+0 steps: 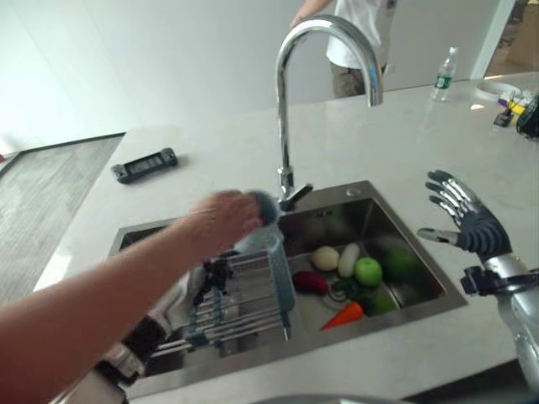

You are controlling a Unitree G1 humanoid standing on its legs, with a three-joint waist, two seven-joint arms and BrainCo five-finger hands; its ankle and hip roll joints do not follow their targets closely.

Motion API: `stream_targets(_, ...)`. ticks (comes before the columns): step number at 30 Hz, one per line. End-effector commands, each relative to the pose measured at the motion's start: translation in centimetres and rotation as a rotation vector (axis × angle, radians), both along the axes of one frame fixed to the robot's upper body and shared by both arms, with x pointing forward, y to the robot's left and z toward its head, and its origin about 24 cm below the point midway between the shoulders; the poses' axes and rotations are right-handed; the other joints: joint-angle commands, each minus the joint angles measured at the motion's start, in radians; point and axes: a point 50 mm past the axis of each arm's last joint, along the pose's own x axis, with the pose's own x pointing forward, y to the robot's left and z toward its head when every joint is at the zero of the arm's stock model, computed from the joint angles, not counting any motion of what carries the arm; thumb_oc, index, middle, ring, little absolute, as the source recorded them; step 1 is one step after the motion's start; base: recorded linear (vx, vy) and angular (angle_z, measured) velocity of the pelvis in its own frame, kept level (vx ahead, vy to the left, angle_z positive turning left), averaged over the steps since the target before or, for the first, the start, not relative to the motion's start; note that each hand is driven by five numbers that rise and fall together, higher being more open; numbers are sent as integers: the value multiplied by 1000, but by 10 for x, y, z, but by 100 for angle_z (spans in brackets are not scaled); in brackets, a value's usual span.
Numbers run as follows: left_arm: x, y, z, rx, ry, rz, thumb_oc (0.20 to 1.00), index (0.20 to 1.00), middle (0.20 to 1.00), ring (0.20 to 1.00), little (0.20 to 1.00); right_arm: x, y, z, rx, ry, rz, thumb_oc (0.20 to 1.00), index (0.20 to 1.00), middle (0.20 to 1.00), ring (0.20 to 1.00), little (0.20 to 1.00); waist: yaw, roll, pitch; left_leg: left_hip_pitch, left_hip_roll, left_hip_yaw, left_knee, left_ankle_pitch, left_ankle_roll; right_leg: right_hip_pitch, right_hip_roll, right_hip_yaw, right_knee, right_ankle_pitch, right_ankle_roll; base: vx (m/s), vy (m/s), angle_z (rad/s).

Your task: Place the dishes in the dishwasher.

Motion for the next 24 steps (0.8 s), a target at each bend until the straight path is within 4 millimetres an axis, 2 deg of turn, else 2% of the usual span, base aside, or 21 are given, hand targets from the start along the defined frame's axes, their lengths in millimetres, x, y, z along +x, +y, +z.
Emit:
stream_targets(1,-12,-3,-30,-22,134,-18,200,200,200,200,200,11,10,24,-5,-143,50,1000,1000,1000,1000,1000,-30,-41,-6,85,48,10,5,-47,-34,5,-52,-1,-54,95,127,-10,0,-4)
stream_targets(5,-7,-12,-20,-173,41,-17,200,200,200,200,200,9,9,23,-4,-149,39,1000,1000,1000,1000,1000,-26,-40,-4,86,47,7,5,-47,-34,6,-51,2,-54,97,127,-16,-3,-6)
stream_targets(9,-1,-11,1,-397,-84,38,200,200,200,200,200,4,4,20,-5,-151,11,1000,1000,1000,1000,1000,-9,-40,0,86,48,4,5,-45,-35,9,-52,-4,-54,100,126,-17,-3,-3)
stream_targets(11,2,-6,14,-491,-169,99,200,200,200,200,200,2,3,19,-6,-153,-2,1000,1000,1000,1000,1000,0,-40,2,86,49,1,5,-43,-37,10,-54,-9,-54,100,124,0,0,0)
stream_targets(14,-1,8,12,-520,-178,213,200,200,200,200,200,0,0,17,-8,-150,-20,1000,1000,1000,1000,1000,12,-41,2,85,49,-4,5,-41,-38,13,-55,-14,-54,98,123,0,0,0)
stream_targets(15,-2,10,16,-545,-196,237,1000,1000,1000,1000,1000,0,-1,18,-10,-150,-31,1000,1000,1000,1000,1000,19,-41,3,83,48,-12,5,-39,-39,14,-56,-16,-54,98,122,-22,-6,5)
stream_targets(19,-2,12,38,-610,-298,237,1000,1000,1000,1000,1000,-3,-2,19,-7,-154,-58,1000,1000,1000,1000,1000,38,-42,6,80,48,-22,5,-36,-41,19,-60,-30,-54,93,121,-29,-4,11)
stream_targets(21,-3,14,68,-683,-415,201,1000,1000,1000,1000,1000,-6,-3,19,-9,-154,-78,1000,1000,1000,1000,1000,58,-43,8,76,48,-31,5,-32,-45,21,-64,-45,-54,91,122,-53,5,4)
stream_targets(24,-7,14,81,-734,-496,179,1000,1000,1000,1000,1000,-9,-3,19,-8,-157,-85,1000,1000,1000,1000,1000,69,-44,9,74,48,-37,5,-29,-47,23,-66,-52,-54,90,121,-37,9,10)
